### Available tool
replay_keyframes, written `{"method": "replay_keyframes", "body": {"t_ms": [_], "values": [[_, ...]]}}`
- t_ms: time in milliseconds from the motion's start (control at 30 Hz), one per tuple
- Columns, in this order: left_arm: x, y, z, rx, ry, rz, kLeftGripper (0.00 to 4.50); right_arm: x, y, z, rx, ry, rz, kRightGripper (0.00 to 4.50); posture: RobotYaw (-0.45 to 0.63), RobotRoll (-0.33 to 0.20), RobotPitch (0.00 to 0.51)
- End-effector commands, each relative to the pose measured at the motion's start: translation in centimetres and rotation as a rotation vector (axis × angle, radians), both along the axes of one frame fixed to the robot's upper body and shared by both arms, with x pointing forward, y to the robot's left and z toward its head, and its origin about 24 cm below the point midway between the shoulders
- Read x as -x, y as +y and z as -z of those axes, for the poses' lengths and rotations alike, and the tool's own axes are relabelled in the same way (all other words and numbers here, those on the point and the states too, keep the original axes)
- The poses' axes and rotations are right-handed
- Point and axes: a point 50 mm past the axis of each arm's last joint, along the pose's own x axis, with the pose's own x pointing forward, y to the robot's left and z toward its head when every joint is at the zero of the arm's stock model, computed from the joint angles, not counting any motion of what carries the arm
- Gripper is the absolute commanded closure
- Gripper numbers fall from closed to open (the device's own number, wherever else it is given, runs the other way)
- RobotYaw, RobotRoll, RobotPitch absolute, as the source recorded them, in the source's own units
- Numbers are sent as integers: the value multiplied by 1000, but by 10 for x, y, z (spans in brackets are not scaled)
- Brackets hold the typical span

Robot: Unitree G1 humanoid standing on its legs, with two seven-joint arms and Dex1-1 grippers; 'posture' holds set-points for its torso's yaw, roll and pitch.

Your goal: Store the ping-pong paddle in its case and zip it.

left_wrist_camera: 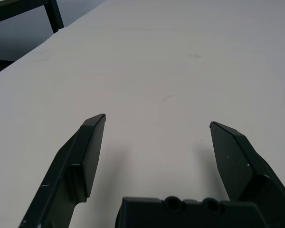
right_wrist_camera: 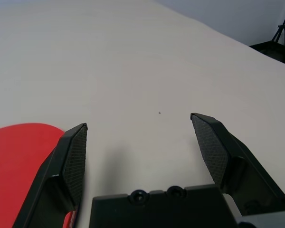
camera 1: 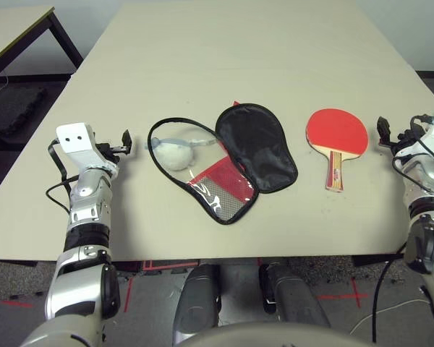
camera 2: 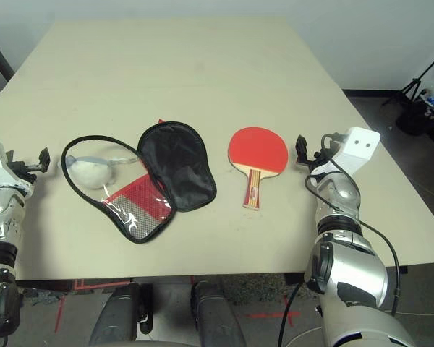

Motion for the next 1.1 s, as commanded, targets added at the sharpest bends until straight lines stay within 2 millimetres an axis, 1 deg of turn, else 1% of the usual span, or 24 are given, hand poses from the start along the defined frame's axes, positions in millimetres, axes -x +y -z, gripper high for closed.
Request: {"method": "replay_keyframes", "body": {"t_ms": [33, 167, 233, 367, 400, 467, 500, 567, 600, 633, 700, 767, 833, 967, 1067, 1100], "values": [[3, 6, 1, -4, 21, -10, 19, 7, -6, 7, -2, 13, 19, 0, 31, 0, 187], [-1, 1, 1, -8, 25, 11, 19, 8, -6, 7, 5, 11, 13, 0, 19, 0, 187], [-4, -2, -4, -10, 14, 30, 19, 8, -6, 6, 9, 7, 10, 0, 5, 0, 181], [-13, -4, -24, -27, -26, 86, 19, 7, -8, -1, 25, -4, 11, 0, -5, 0, 163], [-17, -5, -34, -35, -44, 105, 19, 7, -10, -2, 31, 3, 24, 0, -4, 0, 151], [-28, -9, -62, -55, -90, 177, 19, 7, -16, -10, 33, 12, 61, 0, -3, 0, 139], [-33, -14, -79, -74, -110, 239, 19, 6, -17, -15, 19, 18, 69, 0, -9, 0, 129], [-40, -23, -100, -99, -124, 340, 19, 5, -15, -23, -6, 36, 58, 0, -15, 0, 124], [-43, -31, -113, -129, -121, 417, 19, 5, -10, -29, -13, 58, 23, 0, -14, 0, 114], [-43, -35, -120, -150, -117, 467, 19, 7, -5, -32, -17, 76, -2, 0, -14, 0, 111], [-45, -47, -136, -187, -97, 597, 19, 11, 14, -39, -31, 159, -103, 0, -26, 0, 112], [-46, -59, -150, -227, -87, 690, 19, 17, 33, -44, -30, 233, -174, 0, -33, 0, 109], [-48, -71, -158, -228, -83, 760, 19, 23, 48, -50, -41, 293, -212, 0, -38, 0, 106], [-49, -92, -159, -224, -49, 888, 19, 31, 75, -58, -78, 389, -261, 0, -55, 0, 104], [-46, -112, -150, -217, 9, 1013, 19, 36, 94, -62, -94, 458, -271, 0, -65, 0, 108], [-43, -121, -141, -206, 56, 1080, 19, 36, 103, -62, -116, 482, -273, 0, -69, 0, 109]]}}
